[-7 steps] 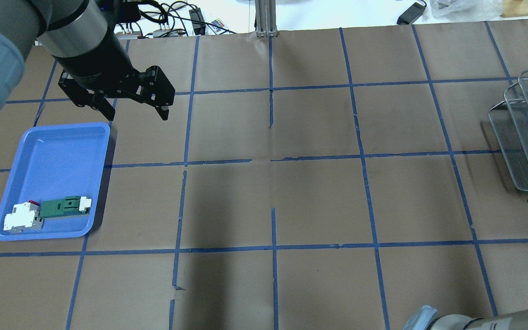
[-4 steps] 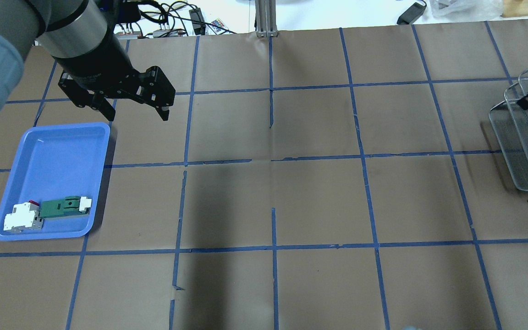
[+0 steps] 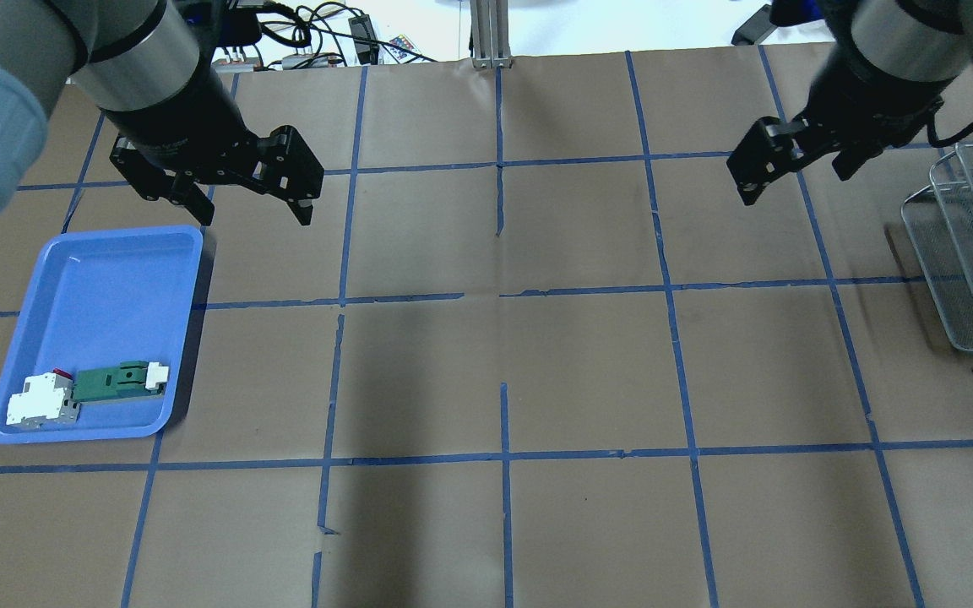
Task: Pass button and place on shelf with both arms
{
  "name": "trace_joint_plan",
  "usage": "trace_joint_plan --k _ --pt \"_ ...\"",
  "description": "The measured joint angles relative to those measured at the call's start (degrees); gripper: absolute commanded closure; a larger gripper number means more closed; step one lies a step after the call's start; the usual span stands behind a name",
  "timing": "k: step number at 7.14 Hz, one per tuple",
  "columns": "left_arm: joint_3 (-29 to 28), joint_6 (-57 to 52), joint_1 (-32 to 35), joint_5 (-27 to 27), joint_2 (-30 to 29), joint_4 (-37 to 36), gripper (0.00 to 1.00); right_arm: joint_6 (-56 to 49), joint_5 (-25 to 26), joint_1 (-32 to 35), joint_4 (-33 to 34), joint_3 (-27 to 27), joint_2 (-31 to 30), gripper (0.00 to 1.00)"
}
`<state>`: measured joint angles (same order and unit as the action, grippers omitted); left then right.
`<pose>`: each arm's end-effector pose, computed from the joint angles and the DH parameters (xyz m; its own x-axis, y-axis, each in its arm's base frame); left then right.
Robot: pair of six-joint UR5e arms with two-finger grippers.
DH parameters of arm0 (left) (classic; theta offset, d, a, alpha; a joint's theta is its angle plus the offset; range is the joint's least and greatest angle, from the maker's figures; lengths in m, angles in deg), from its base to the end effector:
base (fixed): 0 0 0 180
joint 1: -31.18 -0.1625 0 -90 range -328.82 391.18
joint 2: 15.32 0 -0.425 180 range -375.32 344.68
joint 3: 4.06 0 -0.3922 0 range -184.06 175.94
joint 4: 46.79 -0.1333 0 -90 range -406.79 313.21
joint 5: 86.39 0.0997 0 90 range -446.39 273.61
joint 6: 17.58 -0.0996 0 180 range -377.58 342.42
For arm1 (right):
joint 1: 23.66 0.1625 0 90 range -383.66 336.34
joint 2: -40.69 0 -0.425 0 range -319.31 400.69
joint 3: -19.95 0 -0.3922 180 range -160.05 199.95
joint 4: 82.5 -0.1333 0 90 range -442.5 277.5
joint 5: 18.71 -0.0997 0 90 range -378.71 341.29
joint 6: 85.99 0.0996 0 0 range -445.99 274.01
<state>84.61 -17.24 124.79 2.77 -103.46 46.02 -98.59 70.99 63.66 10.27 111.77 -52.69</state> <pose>-0.1646 -0.4687 0.5102 -0.9983 0.0571 0.0147 0.0570 0.9984 -0.0065 0.1115 -0.4797 0.5057 -0.9850 -0.1720 0.0114 -0.1724 0.9822 -0.0748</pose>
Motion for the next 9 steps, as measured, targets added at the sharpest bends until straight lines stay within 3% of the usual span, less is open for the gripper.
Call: trace_joint_plan --k 2,4,9 --pt "0.2 -0.12 -0.01 0.08 0.16 -0.12 0.0 9.59 0.63 1.44 -3.68 -5.19 4.36 0.0" --pt "0.32 -0.16 0.02 0.05 0.31 -0.16 0.0 14.18 0.57 1.84 -5.74 -6.94 5.72 0.0" --pt "0.3 -0.16 0.07 0.08 0.31 -0.26 0.0 13.37 0.88 2.06 -5.7 -6.8 5.79 0.0"
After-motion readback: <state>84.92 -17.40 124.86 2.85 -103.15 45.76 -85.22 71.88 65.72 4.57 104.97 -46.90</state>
